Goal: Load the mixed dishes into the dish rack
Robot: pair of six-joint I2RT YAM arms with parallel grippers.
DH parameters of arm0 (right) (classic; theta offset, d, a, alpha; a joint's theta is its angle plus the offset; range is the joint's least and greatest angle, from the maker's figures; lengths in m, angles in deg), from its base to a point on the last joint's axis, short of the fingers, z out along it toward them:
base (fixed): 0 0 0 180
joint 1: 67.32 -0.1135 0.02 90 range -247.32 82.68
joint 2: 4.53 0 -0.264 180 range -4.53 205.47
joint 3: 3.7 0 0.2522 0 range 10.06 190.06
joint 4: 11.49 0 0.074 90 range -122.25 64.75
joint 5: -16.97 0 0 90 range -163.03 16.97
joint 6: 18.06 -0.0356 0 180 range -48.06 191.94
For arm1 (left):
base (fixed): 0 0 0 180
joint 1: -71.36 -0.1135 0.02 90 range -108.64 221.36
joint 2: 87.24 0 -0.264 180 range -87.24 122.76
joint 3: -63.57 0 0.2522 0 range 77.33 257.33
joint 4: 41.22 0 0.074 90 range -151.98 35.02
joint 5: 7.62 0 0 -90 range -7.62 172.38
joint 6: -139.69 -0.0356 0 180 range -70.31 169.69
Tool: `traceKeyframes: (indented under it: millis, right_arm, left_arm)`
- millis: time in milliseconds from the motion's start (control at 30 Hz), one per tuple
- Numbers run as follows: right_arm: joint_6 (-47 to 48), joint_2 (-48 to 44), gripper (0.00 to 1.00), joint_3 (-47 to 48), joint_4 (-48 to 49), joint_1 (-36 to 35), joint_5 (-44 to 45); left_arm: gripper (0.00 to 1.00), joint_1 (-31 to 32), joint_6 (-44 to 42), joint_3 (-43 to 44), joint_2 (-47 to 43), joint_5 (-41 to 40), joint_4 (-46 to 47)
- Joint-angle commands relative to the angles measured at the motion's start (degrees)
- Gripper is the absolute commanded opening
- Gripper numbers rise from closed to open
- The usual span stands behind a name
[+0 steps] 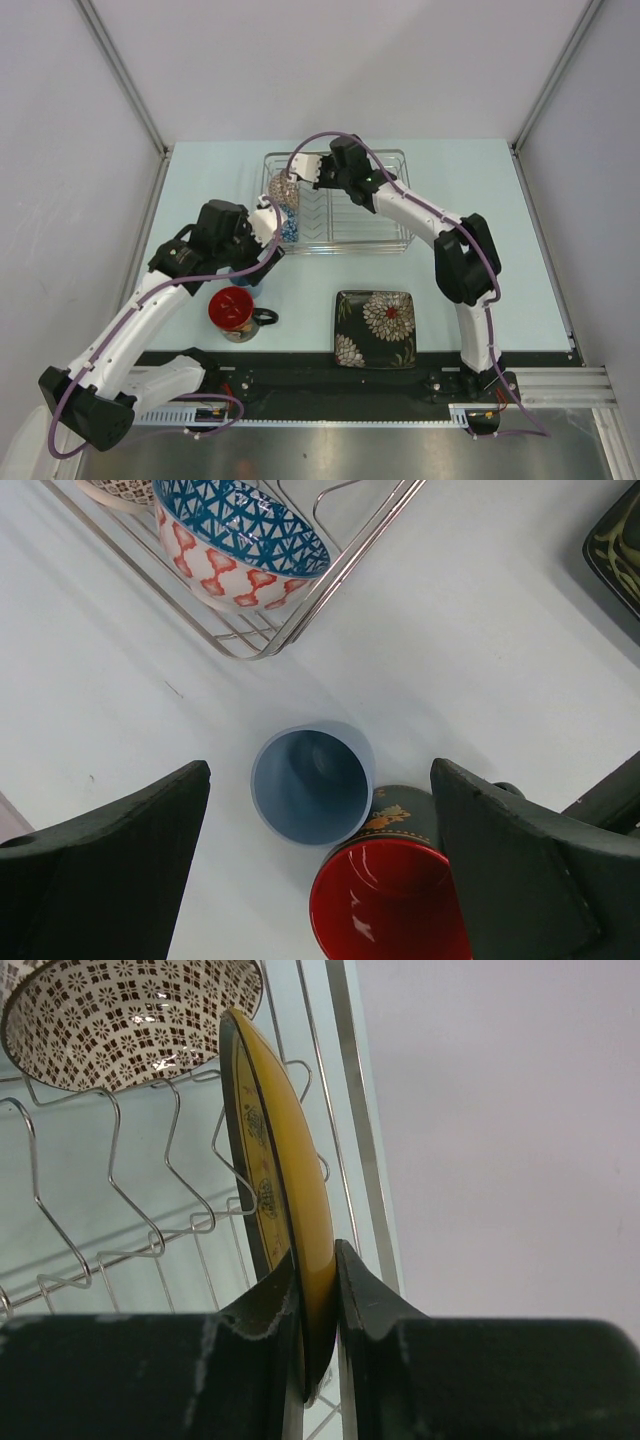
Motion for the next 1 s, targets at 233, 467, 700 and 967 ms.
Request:
traceKeyframes:
  millis: [233, 467, 700, 967]
  right_arm:
    - [-4.7, 4.9, 0.0, 1.9, 1.1, 0.1, -3.5]
    - [-2.8, 3.6, 0.0, -1.2, 2.8, -0.1, -1.6]
    - [-7.0, 5.5, 0.21, 4.0, 2.4, -0.2, -1.3]
    - [-8.3, 5.8, 0.36, 2.7, 6.1, -1.3, -0.4]
  left_arm:
    - [0.96, -0.4, -0.7, -0.4, -0.8, 0.9, 1.7]
    - [0.96, -0.4, -0.5, -0.7, -1.0, 1.3, 2.1]
    - [0.96, -0.4, -0.6, -0.8, -1.1, 1.0, 1.8]
    - [0.96, -0.5, -0.8, -0.8, -1.4, 1.0, 1.9]
